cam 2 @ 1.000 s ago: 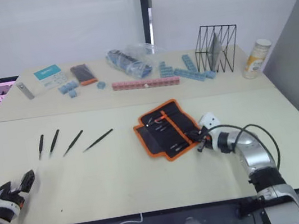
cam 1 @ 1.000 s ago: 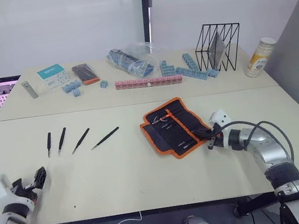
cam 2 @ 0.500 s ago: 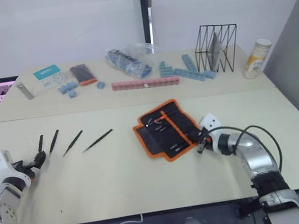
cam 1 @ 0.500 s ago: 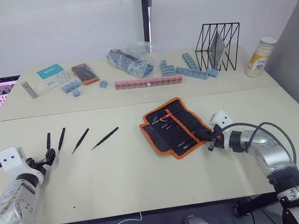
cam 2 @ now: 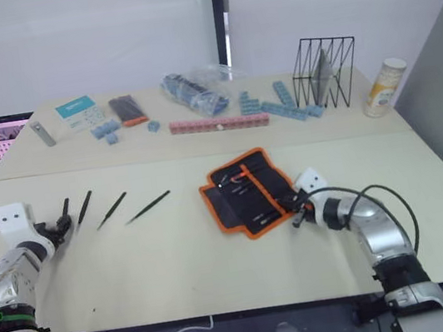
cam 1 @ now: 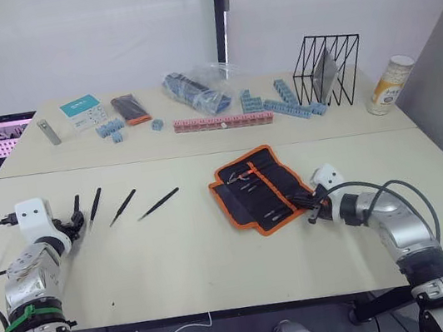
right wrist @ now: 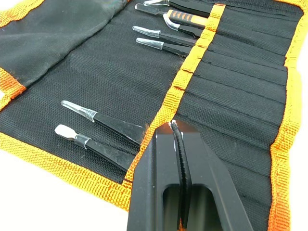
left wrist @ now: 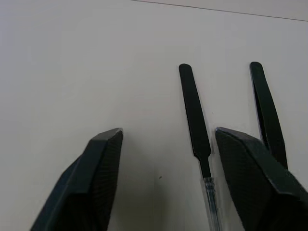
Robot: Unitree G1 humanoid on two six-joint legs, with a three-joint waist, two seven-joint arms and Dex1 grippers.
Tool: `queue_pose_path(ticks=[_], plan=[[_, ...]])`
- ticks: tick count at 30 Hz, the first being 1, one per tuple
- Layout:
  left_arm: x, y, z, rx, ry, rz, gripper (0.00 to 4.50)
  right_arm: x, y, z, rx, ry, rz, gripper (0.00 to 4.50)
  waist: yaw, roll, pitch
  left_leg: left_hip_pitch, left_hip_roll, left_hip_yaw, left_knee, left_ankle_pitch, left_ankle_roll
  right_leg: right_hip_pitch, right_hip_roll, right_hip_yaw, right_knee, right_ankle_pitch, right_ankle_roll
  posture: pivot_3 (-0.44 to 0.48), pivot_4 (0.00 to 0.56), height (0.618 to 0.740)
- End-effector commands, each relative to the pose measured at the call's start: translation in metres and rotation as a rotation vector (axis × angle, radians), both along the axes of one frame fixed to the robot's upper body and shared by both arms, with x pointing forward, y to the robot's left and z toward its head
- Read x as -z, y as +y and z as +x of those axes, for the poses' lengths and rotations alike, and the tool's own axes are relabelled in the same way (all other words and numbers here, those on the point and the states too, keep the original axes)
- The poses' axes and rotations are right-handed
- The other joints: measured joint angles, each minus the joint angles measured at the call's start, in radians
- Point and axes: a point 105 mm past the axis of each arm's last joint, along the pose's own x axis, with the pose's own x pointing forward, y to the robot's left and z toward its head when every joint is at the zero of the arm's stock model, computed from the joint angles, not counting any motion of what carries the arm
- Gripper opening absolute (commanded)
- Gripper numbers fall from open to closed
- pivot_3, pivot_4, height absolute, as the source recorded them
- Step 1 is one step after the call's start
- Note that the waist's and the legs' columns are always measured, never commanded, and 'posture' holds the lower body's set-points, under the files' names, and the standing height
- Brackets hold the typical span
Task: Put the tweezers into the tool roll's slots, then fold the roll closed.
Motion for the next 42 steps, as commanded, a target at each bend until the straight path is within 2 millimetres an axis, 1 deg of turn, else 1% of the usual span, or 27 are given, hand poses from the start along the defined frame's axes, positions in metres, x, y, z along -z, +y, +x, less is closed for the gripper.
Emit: queue_pose_path(ticks=[1, 5, 6, 9, 11, 13, 15, 17, 19, 22, 23, 24, 25, 26, 29, 30, 32, 34, 36, 38, 42], plan=[[0.018, -0.009, 0.001, 0.032, 0.071, -0.017, 1.61, 0.009, 0.006, -0.007, -0.022, 0.031, -0.022, 0.0, 0.001, 0.001, 0.0, 0.0, 0.0, 0.0, 0.0, 0.0, 0.0, 0.0, 0.0, 0.0, 0.0, 0.0, 0.0, 0.0, 0.15, 0.74], [0.022, -0.007, -0.002, 0.022, 0.08, -0.03, 0.26, 0.01, 0.005, -0.009, -0.013, 0.034, -0.023, 0.0, 0.003, 0.002, -0.001, 0.0, 0.0, 0.0, 0.0, 0.0, 0.0, 0.0, 0.0, 0.0, 0.0, 0.0, 0.001, 0.0, 0.15, 0.74], [0.022, -0.005, -0.003, 0.014, 0.078, -0.033, 0.02, 0.01, 0.005, -0.009, -0.011, 0.034, -0.023, 0.0, 0.004, 0.002, -0.001, 0.0, 0.0, 0.0, 0.0, 0.0, 0.0, 0.0, 0.0, 0.0, 0.0, 0.0, 0.001, 0.0, 0.15, 0.74], [0.018, -0.001, -0.004, 0.003, 0.062, -0.028, 0.02, 0.009, 0.005, -0.009, -0.009, 0.034, -0.023, 0.0, 0.004, 0.003, -0.001, 0.0, 0.0, 0.0, 0.0, 0.0, 0.0, 0.0, 0.0, 0.0, 0.0, 0.0, 0.001, 0.0, 0.15, 0.74], [0.01, 0.003, -0.005, -0.005, 0.033, -0.014, 0.02, 0.009, 0.005, -0.009, -0.008, 0.034, -0.023, 0.0, 0.003, 0.003, -0.001, 0.0, 0.0, 0.0, 0.0, 0.0, 0.0, 0.0, 0.0, 0.0, 0.0, 0.0, 0.001, 0.0, 0.15, 0.74], [-0.003, 0.005, -0.005, -0.001, -0.014, 0.01, 0.02, 0.009, 0.005, -0.009, -0.006, 0.034, -0.023, 0.0, 0.001, 0.003, -0.001, 0.0, 0.0, 0.0, 0.0, 0.0, 0.0, 0.0, 0.0, 0.0, 0.0, 0.0, 0.001, 0.0, 0.15, 0.74], [-0.026, 0.002, -0.003, 0.03, -0.091, 0.056, 0.02, 0.009, 0.005, -0.009, -0.006, 0.033, -0.024, 0.0, 0.0, 0.003, -0.001, -0.001, 0.0, 0.0, -0.001, 0.0, 0.0, -0.001, 0.0, 0.0, -0.001, 0.0, 0.001, 0.0, 0.15, 0.74], [-0.049, -0.008, 0.0, 0.073, -0.17, 0.051, 0.02, 0.009, 0.005, -0.008, -0.006, 0.032, -0.025, 0.0, -0.002, 0.001, 0.0, -0.003, 0.0, 0.0, -0.001, 0.0, 0.0, -0.002, 0.0, 0.0, -0.001, 0.003, 0.006, 0.0, 0.15, 0.74], [-0.068, -0.023, 0.005, 0.145, -0.216, 0.077, 0.02, 0.008, 0.005, -0.008, -0.005, 0.03, -0.024, 0.0, -0.001, -0.002, 0.001, -0.003, 0.0, -0.001, -0.001, 0.0, 0.0, -0.002, 0.0, -0.001, -0.001, 0.004, 0.007, 0.0, 0.15, 0.74], [-0.092, -0.05, 0.011, 0.259, -0.281, 0.08, 0.02, 0.008, 0.006, -0.007, -0.003, 0.027, -0.024, 0.0, -0.001, -0.003, 0.001, -0.004, 0.0, -0.001, -0.001, 0.0, 0.0, -0.002, 0.0, -0.001, -0.002, 0.004, 0.007, 0.0, 0.15, 0.74], [-0.099, -0.065, 0.014, 0.331, -0.282, 0.081, 0.02, 0.008, 0.006, -0.007, -0.001, 0.025, -0.022, 0.0, -0.002, -0.003, 0.001, -0.004, 0.0, -0.001, -0.001, 0.0, 0.0, -0.002, 0.0, -0.001, -0.002, 0.004, 0.007, 0.0, 0.15, 0.74], [-0.101, -0.086, 0.016, 0.431, -0.245, 0.102, 0.02, 0.008, 0.006, -0.008, 0.0, 0.023, -0.022, 0.0, -0.002, -0.003, 0.001, -0.004, 0.0, -0.001, -0.001, 0.0, 0.0, -0.002, 0.0, -0.001, -0.002, 0.004, 0.007, 0.0, 0.15, 0.74], [-0.101, -0.103, 0.017, 0.519, -0.206, 0.137, 0.02, 0.008, 0.007, -0.007, 0.001, 0.022, -0.021, 0.0, -0.002, -0.003, 0.001, -0.004, 0.0, -0.001, -0.001, 0.0, 0.0, -0.002, 0.0, -0.001, -0.002, 0.004, 0.007, 0.0, 0.15, 0.74], [-0.099, -0.113, 0.016, 0.572, -0.176, 0.16, 0.02, 0.008, 0.008, -0.007, 0.002, 0.021, -0.02, 0.0, -0.004, -0.003, 0.001, -0.004, 0.0, -0.001, -0.001, 0.0, 0.0, -0.002, 0.0, -0.001, -0.002, 0.004, 0.007, 0.0, 0.15, 0.74], [-0.104, -0.16, 0.012, 0.795, -0.157, 0.169, 0.02, 0.01, 0.01, -0.009, 0.003, 0.018, -0.016, 0.0, -0.009, -0.003, 0.001, -0.004, 0.0, 0.0, -0.001, 0.0, 0.0, -0.002, 0.0, 0.0, -0.003, 0.004, 0.007, 0.0, 0.15, 0.74], [-0.106, -0.17, 0.011, 0.845, -0.155, 0.17, 0.02, 0.01, 0.01, -0.01, 0.004, 0.017, -0.015, 0.0, -0.01, -0.003, 0.001, -0.004, 0.0, 0.0, -0.001, 0.0, 0.0, -0.002, 0.0, 0.0, -0.003, 0.004, 0.007, 0.0, 0.15, 0.74], [-0.105, -0.199, 0.004, 1.008, -0.118, 0.197, 0.02, 0.012, 0.012, -0.011, 0.005, 0.016, -0.018, 0.0, -0.01, -0.003, 0.001, -0.004, 0.0, -0.001, -0.002, 0.0, 0.001, -0.003, 0.0, 0.0, -0.002, 0.004, 0.007, 0.0, 0.15, 0.74], [-0.102, -0.216, 0.001, 1.108, -0.067, 0.212, 0.02, 0.013, 0.013, -0.011, 0.005, 0.015, -0.02, 0.0, -0.01, -0.003, 0.001, -0.004, 0.0, -0.001, -0.002, 0.0, 0.001, -0.003, 0.001, 0.0, -0.002, 0.003, 0.007, 0.0, 0.15, 0.74], [-0.097, -0.229, 0.002, 1.17, -0.015, 0.222, 0.02, 0.014, 0.015, -0.011, 0.007, 0.016, -0.016, 0.0, -0.01, -0.003, 0.001, -0.004, 0.0, -0.001, -0.002, 0.0, 0.001, -0.003, 0.001, 0.0, -0.003, 0.003, 0.007, 0.0, 0.15, 0.74], [-0.088, -0.247, -0.001, 1.262, 0.036, 0.27, 0.02, 0.014, 0.016, -0.009, 0.014, 0.013, -0.013, 0.0, -0.011, -0.003, 0.001, -0.004, 0.0, -0.001, -0.001, 0.0, 0.001, -0.003, 0.001, 0.0, -0.002, 0.003, 0.007, 0.0, 0.15, 0.74], [-0.078, -0.275, -0.006, 1.376, 0.091, 0.292, 0.02, 0.013, 0.019, -0.005, 0.028, 0.001, -0.004, 0.0, -0.015, -0.003, 0.001, -0.004, 0.0, 0.0, -0.001, 0.001, 0.001, -0.002, 0.001, 0.0, -0.002, 0.003, 0.006, 0.0, 0.15, 0.74]])
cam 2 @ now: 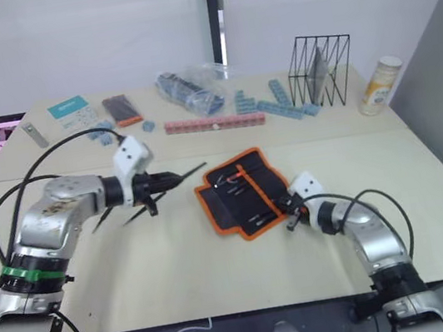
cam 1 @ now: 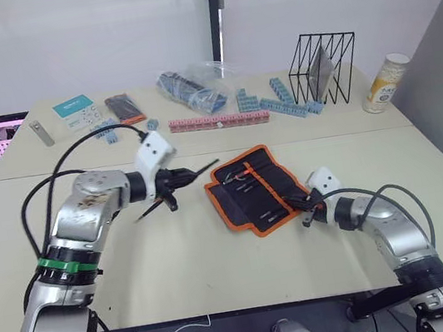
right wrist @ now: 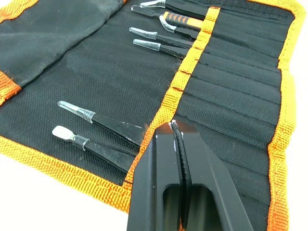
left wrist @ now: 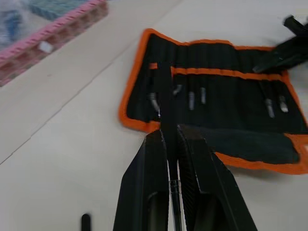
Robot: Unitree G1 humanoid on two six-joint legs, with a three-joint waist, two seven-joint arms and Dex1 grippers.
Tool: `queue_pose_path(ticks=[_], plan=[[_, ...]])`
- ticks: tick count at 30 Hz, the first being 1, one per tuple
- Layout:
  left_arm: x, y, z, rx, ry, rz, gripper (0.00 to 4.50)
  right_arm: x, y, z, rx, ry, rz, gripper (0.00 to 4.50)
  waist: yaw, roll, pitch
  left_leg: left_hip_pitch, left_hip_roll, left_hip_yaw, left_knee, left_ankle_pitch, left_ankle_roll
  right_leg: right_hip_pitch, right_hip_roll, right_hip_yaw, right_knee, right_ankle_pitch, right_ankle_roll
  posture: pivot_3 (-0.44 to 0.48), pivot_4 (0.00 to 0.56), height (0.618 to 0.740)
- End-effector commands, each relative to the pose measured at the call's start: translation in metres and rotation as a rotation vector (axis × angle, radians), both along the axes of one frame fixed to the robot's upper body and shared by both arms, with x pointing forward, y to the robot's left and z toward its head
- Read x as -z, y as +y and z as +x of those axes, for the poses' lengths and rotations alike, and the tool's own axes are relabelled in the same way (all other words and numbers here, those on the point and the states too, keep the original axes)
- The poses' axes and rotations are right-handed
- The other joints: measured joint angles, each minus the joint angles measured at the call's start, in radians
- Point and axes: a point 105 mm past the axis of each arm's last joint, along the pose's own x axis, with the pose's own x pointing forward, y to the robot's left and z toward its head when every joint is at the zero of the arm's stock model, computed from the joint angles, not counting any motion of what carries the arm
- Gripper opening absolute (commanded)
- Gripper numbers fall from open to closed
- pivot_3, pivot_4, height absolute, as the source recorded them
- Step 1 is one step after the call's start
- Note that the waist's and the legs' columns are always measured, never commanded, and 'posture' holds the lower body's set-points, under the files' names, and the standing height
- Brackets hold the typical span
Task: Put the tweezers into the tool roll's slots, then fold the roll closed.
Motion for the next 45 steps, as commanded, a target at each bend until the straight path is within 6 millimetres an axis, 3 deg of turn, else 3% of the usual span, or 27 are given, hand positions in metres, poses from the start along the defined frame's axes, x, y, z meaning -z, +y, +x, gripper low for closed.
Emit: queue_pose_path(ticks=[1, 12, 27, 35, 45], plan=[[0.0, -0.023, -0.001, 0.082, -0.002, 0.043, 0.02, 0.012, 0.007, -0.001, -0.006, 0.035, -0.012, 0.0, 0.0, 0.0, 0.0, 0.0, 0.0, 0.0, 0.0, 0.0, 0.0, 0.0, 0.0, 0.0, 0.0, 0.0, 0.0, 0.0, 0.15, 0.74], [0.016, -0.065, 0.024, 0.086, 0.03, 0.108, 0.02, 0.013, 0.012, 0.0, 0.012, 0.025, 0.0, 0.0, -0.002, 0.0, 0.0, -0.001, 0.0, 0.0, 0.0, 0.0, 0.0, 0.0, 0.0, 0.0, 0.0, 0.001, 0.002, 0.0, 0.15, 0.74], [0.036, -0.072, 0.027, 0.116, 0.053, 0.141, 0.02, 0.014, 0.007, -0.003, 0.044, 0.025, -0.003, 0.0, -0.001, 0.0, 0.0, -0.002, -0.001, -0.001, 0.0, 0.0, 0.001, 0.0, 0.001, 0.0, 0.0, 0.0, 0.003, 0.0, 0.15, 0.74], [0.048, -0.078, 0.042, 0.071, 0.007, 0.133, 0.02, 0.017, 0.007, -0.003, 0.057, 0.041, -0.001, 0.0, 0.001, 0.0, 0.0, -0.002, -0.001, -0.001, 0.001, 0.0, 0.001, 0.0, 0.001, 0.0, 0.0, 0.001, 0.003, 0.0, 0.15, 0.74], [0.048, -0.112, 0.045, 0.131, -0.029, 0.075, 0.02, 0.02, 0.008, -0.008, 0.064, 0.056, 0.001, 0.0, 0.011, 0.0, 0.0, -0.002, -0.002, -0.002, 0.003, 0.0, 0.001, 0.001, 0.0, 0.001, 0.0, 0.001, 0.004, 0.0, 0.15, 0.74]])
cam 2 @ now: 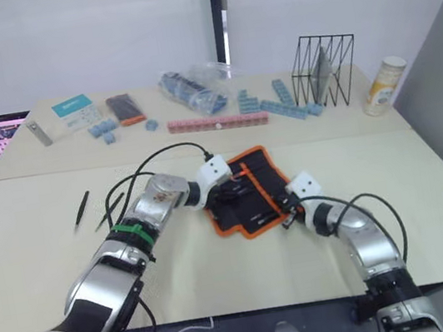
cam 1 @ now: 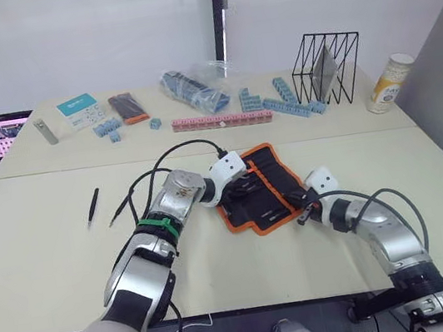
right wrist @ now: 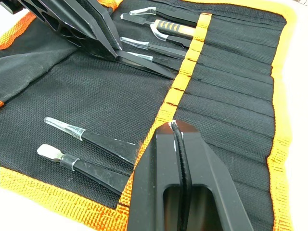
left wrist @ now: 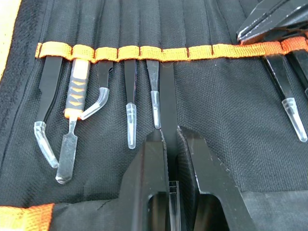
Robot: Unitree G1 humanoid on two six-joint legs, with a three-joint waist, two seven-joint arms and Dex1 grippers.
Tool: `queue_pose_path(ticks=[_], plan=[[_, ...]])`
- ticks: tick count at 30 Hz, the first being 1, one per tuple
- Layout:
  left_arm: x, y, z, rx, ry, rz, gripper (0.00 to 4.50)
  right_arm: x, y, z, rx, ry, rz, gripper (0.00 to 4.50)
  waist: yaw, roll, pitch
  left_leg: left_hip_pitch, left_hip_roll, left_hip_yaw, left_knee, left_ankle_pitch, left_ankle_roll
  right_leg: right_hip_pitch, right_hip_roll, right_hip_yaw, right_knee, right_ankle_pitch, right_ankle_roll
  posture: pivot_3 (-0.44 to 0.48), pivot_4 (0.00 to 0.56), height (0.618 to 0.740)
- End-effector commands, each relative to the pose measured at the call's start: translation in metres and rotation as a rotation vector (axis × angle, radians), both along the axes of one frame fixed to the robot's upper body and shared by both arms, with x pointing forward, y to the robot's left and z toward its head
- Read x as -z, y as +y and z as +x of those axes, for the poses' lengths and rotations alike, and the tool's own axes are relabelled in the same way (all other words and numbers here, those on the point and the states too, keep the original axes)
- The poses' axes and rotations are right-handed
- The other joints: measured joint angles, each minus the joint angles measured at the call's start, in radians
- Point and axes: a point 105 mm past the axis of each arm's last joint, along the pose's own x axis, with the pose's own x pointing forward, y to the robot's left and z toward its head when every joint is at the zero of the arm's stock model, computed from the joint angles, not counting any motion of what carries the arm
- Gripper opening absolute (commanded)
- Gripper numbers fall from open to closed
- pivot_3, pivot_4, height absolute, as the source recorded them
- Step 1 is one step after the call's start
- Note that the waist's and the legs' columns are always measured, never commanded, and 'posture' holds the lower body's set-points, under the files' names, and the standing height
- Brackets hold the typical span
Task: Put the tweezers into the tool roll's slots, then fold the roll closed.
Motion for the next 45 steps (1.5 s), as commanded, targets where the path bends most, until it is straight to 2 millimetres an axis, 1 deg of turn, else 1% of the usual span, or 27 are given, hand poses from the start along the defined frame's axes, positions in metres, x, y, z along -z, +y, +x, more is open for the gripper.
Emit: queue_pose_path(ticks=[1, 4, 7, 9, 12, 15, 18, 21, 24, 28, 30, 31, 33, 35, 36, 38, 39, 40, 41, 45], plan=[[-0.02, -0.021, 0.002, 0.048, -0.077, -0.041, 0.02, 0.019, 0.01, -0.009, -0.032, 0.077, -0.015, 0.0, 0.0, 0.0, 0.0, 0.0, 0.0, 0.0, 0.0, 0.0, 0.0, 0.0, 0.0, 0.0, 0.0, 0.0, 0.0, 0.0, 0.15, 0.74], [-0.019, -0.026, 0.002, 0.065, -0.076, -0.035, 0.02, 0.02, 0.01, -0.01, -0.032, 0.078, -0.016, 0.0, -0.001, 0.0, 0.0, -0.002, 0.0, 0.0, 0.0, 0.0, 0.0, -0.001, 0.0, 0.0, 0.0, 0.0, 0.001, 0.0, 0.15, 0.74], [-0.014, -0.027, 0.0, 0.1, -0.078, 0.014, 0.02, 0.02, 0.011, -0.01, -0.032, 0.079, -0.016, 0.0, -0.006, 0.0, 0.0, -0.002, 0.0, -0.001, -0.001, 0.0, 0.0, -0.002, 0.0, 0.0, -0.001, 0.0, 0.001, 0.0, 0.15, 0.74], [-0.015, -0.027, 0.0, 0.106, -0.082, 0.017, 0.02, 0.02, 0.011, -0.01, -0.032, 0.078, -0.016, 0.0, -0.006, 0.0, 0.0, -0.002, 0.0, -0.001, -0.003, 0.0, 0.001, -0.002, 0.0, 0.0, 0.0, -0.001, 0.0, 0.0, 0.15, 0.74], [-0.018, -0.033, 0.004, 0.07, -0.106, -0.006, 0.02, 0.019, 0.012, -0.01, -0.032, 0.079, -0.017, 0.0, -0.005, 0.0, 0.0, -0.002, 0.0, -0.001, -0.002, 0.0, 0.001, -0.002, 0.0, 0.0, 0.0, -0.001, 0.001, 0.0, 0.15, 0.74], [-0.016, -0.039, 0.006, 0.053, -0.131, -0.012, 0.02, 0.019, 0.013, -0.009, -0.035, 0.078, -0.017, 0.0, -0.004, 0.0, 0.0, -0.003, 0.0, -0.001, -0.001, 0.0, 0.001, -0.002, 0.0, 0.0, 0.0, -0.001, 0.001, 0.0, 0.15, 0.74], [-0.013, -0.043, 0.005, 0.026, -0.1, -0.05, 0.02, 0.019, 0.015, -0.009, -0.039, 0.078, -0.016, 0.0, -0.005, 0.0, 0.0, -0.003, 0.0, -0.001, -0.001, 0.0, 0.001, -0.002, 0.0, 0.0, 0.0, -0.001, 0.001, 0.0, 0.15, 0.74], [-0.015, -0.046, 0.007, 0.012, -0.132, -0.055, 0.02, 0.019, 0.016, -0.01, -0.042, 0.079, -0.016, 0.0, -0.005, 0.0, 0.0, -0.002, 0.0, -0.001, -0.001, 0.0, 0.001, -0.002, 0.0, 0.0, 0.0, -0.001, 0.001, 0.0, 0.15, 0.74], [-0.014, -0.043, 0.01, -0.002, -0.151, -0.029, 0.02, 0.019, 0.016, -0.011, -0.041, 0.081, -0.017, 0.0, -0.005, 0.0, 0.0, -0.003, 0.0, -0.001, -0.001, 0.0, 0.001, -0.002, 0.0, 0.0, 0.0, -0.001, 0.001, 0.0, 0.15, 0.74], [-0.018, -0.037, 0.014, -0.032, -0.127, -0.053, 0.02, 0.019, 0.015, -0.011, -0.037, 0.081, -0.017, 0.0, -0.005, 0.0, 0.0, -0.002, 0.0, -0.001, -0.001, 0.0, 0.001, -0.002, 0.0, 0.0, 0.0, -0.001, 0.001, 0.0, 0.15, 0.74], [-0.024, -0.034, 0.015, -0.036, -0.115, -0.078, 0.88, 0.019, 0.015, -0.011, -0.037, 0.081, -0.017, 0.0, -0.006, 0.0, 0.0, -0.003, 0.0, -0.001, -0.001, 0.0, 0.001, -0.002, 0.0, 0.0, 0.0, -0.001, 0.001, 0.0, 0.15, 0.74], [-0.027, -0.034, 0.015, -0.045, -0.08, -0.113, 1.15, 0.019, 0.015, -0.011, -0.038, 0.08, -0.017, 0.0, -0.006, 0.0, 0.0, -0.003, 0.0, -0.001, -0.001, 0.0, 0.001, -0.002, 0.0, 0.0, 0.0, -0.001, 0.001, 0.0, 0.15, 0.74], [-0.036, -0.034, 0.014, -0.05, -0.007, -0.174, 1.86, 0.019, 0.015, -0.01, -0.042, 0.084, -0.018, 0.0, -0.006, 0.0, 0.0, -0.003, 0.0, -0.001, -0.002, 0.0, 0.001, -0.002, 0.0, 0.0, 0.0, -0.001, 0.001, 0.0, 0.15, 0.74], [-0.042, -0.029, 0.014, -0.037, -0.006, -0.151, 2.57, 0.02, 0.016, -0.009, -0.05, 0.088, -0.022, 0.0, -0.007, 0.0, 0.0, -0.003, 0.0, -0.001, -0.001, 0.0, 0.001, -0.002, 0.0, 0.0, 0.0, -0.001, 0.001, 0.0, 0.15, 0.74], [-0.046, -0.024, 0.016, -0.038, -0.013, -0.143, 2.83, 0.019, 0.017, -0.008, -0.053, 0.088, -0.023, 0.0, -0.008, 0.0, 0.0, -0.003, 0.0, -0.001, -0.001, 0.0, 0.001, -0.002, 0.0, 0.0, 0.0, -0.001, 0.001, 0.0, 0.15, 0.74], [-0.055, -0.011, 0.02, -0.063, -0.028, -0.149, 3.52, 0.018, 0.016, -0.006, -0.055, 0.086, -0.026, 0.0, -0.013, 0.0, 0.0, -0.002, 0.0, -0.001, -0.002, 0.0, 0.001, -0.002, 0.0, 0.0, 0.0, -0.001, 0.001, 0.0, 0.15, 0.74], [-0.059, -0.001, 0.023, -0.088, -0.039, -0.149, 3.83, 0.018, 0.016, -0.005, -0.055, 0.086, -0.028, 0.0, -0.017, 0.0, 0.0, -0.002, 0.0, -0.001, -0.002, 0.0, 0.001, -0.002, 0.0, 0.0, 0.001, -0.001, 0.001, 0.0, 0.15, 0.74], [-0.064, 0.013, 0.027, -0.119, -0.057, -0.147, 4.25, 0.018, 0.016, -0.004, -0.056, 0.086, -0.03, 0.0, -0.021, 0.0, 0.0, -0.002, 0.0, -0.001, -0.002, 0.0, 0.001, -0.002, 0.0, 0.0, 0.001, -0.001, 0.001, 0.0, 0.15, 0.74], [-0.07, 0.026, 0.03, -0.15, -0.078, -0.15, 4.48, 0.018, 0.016, -0.003, -0.058, 0.087, -0.033, 0.0, -0.029, 0.001, 0.0, -0.002, 0.0, -0.001, -0.002, 0.0, 0.001, -0.002, 0.0, 0.0, 0.001, -0.001, 0.001, 0.0, 0.15, 0.74], [-0.095, 0.079, 0.034, -0.275, -0.15, -0.219, 4.48, 0.016, 0.017, 0.0, -0.071, 0.087, -0.037, 0.0, -0.035, 0.001, 0.0, 0.0, 0.0, -0.002, -0.003, 0.0, 0.001, -0.001, 0.001, 0.0, 0.002, -0.001, 0.001, 0.0, 0.15, 0.74]])
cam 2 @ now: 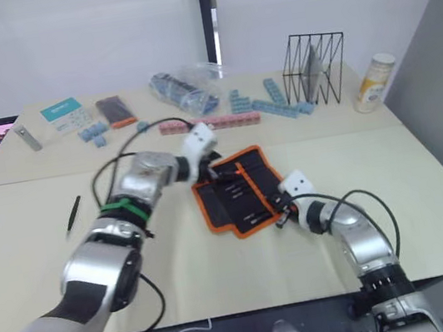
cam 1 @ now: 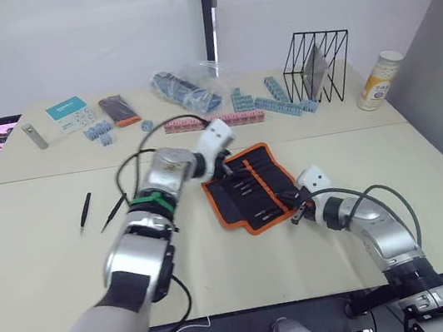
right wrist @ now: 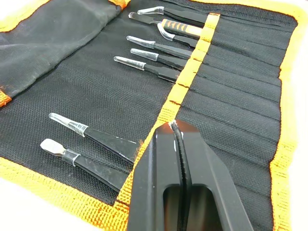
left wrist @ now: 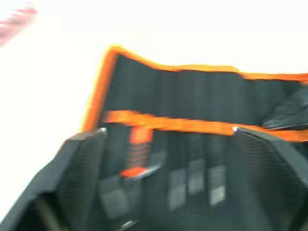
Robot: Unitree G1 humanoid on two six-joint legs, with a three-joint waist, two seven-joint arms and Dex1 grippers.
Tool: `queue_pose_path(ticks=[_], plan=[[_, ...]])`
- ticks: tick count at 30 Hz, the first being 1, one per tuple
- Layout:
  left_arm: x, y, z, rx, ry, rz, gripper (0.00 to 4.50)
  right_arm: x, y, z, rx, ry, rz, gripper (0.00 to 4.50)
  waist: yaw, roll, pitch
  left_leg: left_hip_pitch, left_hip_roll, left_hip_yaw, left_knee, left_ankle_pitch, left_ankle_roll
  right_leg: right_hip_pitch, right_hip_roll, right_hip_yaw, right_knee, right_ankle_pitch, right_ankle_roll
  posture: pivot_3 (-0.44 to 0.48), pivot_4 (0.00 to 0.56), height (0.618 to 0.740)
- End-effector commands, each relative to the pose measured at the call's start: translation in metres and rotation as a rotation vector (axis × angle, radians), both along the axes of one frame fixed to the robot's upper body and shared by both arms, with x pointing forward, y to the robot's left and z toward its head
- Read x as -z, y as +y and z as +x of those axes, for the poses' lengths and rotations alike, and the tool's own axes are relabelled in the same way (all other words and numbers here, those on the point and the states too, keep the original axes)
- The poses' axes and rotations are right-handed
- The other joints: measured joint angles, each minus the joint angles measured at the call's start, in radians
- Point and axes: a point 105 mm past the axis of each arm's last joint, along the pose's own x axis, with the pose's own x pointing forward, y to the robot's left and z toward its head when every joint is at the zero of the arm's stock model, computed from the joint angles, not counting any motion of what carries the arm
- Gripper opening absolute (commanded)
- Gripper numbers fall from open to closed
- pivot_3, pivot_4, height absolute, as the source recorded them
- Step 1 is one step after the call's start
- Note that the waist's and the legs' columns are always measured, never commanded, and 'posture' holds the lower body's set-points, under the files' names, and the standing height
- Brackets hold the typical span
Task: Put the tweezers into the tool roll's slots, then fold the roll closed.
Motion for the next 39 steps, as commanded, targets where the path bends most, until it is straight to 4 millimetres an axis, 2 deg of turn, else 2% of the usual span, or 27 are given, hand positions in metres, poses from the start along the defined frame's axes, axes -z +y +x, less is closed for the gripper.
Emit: queue_pose_path(ticks=[1, 3, 4, 7, 8, 12, 16, 19, 23, 30, 34, 39], plan=[[-0.03, 0.033, -0.001, -0.075, -0.087, -0.082, 4.48, 0.019, 0.001, -0.004, -0.018, 0.076, -0.029, 0.0, 0.001, 0.0, 0.0, 0.0, 0.0, 0.0, 0.0, 0.0, 0.0, 0.0, 0.0, 0.0, 0.0, 0.0, 0.0, 0.0, 0.15, 0.74], [-0.039, 0.064, -0.002, -0.165, -0.137, -0.12, 4.48, 0.018, 0.002, -0.002, -0.025, 0.071, -0.032, 0.0, 0.002, 0.0, 0.0, 0.0, 0.0, 0.0, 0.0, 0.0, 0.0, 0.001, 0.0, 0.0, 0.0, 0.0, 0.0, 0.0, 0.15, 0.74], [-0.045, 0.088, -0.004, -0.237, -0.171, -0.159, 4.48, 0.017, 0.004, -0.002, -0.037, 0.068, -0.039, 0.0, 0.003, 0.0, 0.0, 0.0, 0.0, 0.0, 0.001, 0.0, 0.0, 0.001, 0.0, 0.0, 0.0, 0.0, 0.0, 0.0, 0.15, 0.74], [-0.052, 0.142, -0.021, -0.363, -0.26, -0.215, 4.48, 0.016, 0.007, -0.002, -0.07, 0.065, -0.048, 0.0, -0.002, 0.0, 0.0, 0.001, 0.001, 0.0, 0.001, 0.0, 0.0, 0.0, 0.0, 0.0, 0.0, 0.0, 0.0, 0.0, 0.15, 0.74], [-0.052, 0.155, -0.029, -0.389, -0.283, -0.23, 4.48, 0.016, 0.007, -0.002, -0.073, 0.065, -0.05, 0.0, -0.001, 0.0, 0.0, 0.001, 0.001, 0.001, 0.0, 0.0, 0.0, 0.0, 0.0, 0.0, 0.001, 0.0, 0.0, 0.0, 0.15, 0.74], [-0.043, 0.188, -0.067, -0.446, -0.354, -0.263, 4.48, 0.013, 0.005, 0.002, -0.075, 0.061, -0.044, 0.0, 0.005, 0.0, 0.0, 0.002, 0.002, 0.001, -0.001, 0.0, 0.0, 0.001, 0.0, 0.0, 0.001, 0.0, -0.002, 0.0, 0.15, 0.74], [-0.023, 0.219, -0.111, -0.542, -0.388, -0.295, 4.48, 0.011, 0.006, 0.007, -0.083, 0.055, -0.04, 0.0, 0.005, 0.0, 0.0, 0.002, 0.002, 0.002, 0.0, 0.0, 0.0, 0.002, -0.001, -0.001, 0.0, 0.0, -0.002, 0.0, 0.15, 0.74], [-0.002, 0.25, -0.144, -0.705, -0.399, -0.317, 4.48, 0.009, 0.008, 0.01, -0.097, 0.054, -0.036, 0.0, 0.005, 0.0, 0.0, 0.003, 0.003, 0.002, 0.0, 0.0, 0.0, 0.001, -0.001, -0.001, 0.001, 0.001, -0.004, 0.0, 0.15, 0.74], [0.022, 0.262, -0.182, -0.794, -0.381, -0.344, 4.48, 0.01, 0.01, 0.012, -0.115, 0.055, -0.038, 0.0, 0.005, -0.001, 0.0, 0.004, 0.004, 0.003, 0.0, 0.0, 0.0, 0.001, -0.001, -0.001, 0.0, -0.001, -0.008, 0.0, 0.15, 0.74], [0.057, 0.26, -0.225, -0.89, -0.321, -0.378, 4.48, 0.01, 0.01, 0.013, -0.125, 0.059, -0.038, 0.0, 0.005, -0.001, 0.0, 0.004, 0.004, 0.004, 0.001, -0.003, -0.004, 0.001, -0.001, -0.001, 0.0, -0.004, -0.014, 0.0, 0.15, 0.74], [0.062, 0.259, -0.232, -0.927, -0.319, -0.396, 4.48, 0.012, 0.011, 0.012, -0.134, 0.067, -0.041, 0.0, 0.005, -0.002, 0.0, 0.004, 0.004, 0.004, 0.001, -0.003, -0.006, 0.001, -0.001, -0.001, 0.0, -0.005, -0.014, 0.0, 0.15, 0.74], [0.06, 0.26, -0.225, -0.929, -0.327, -0.388, 4.48, 0.012, 0.012, 0.011, -0.146, 0.07, -0.047, 0.0, 0.005, -0.002, 0.0, 0.004, 0.003, 0.005, 0.001, -0.004, -0.006, 0.001, -0.001, -0.001, -0.001, -0.005, -0.014, 0.0, 0.15, 0.74]])
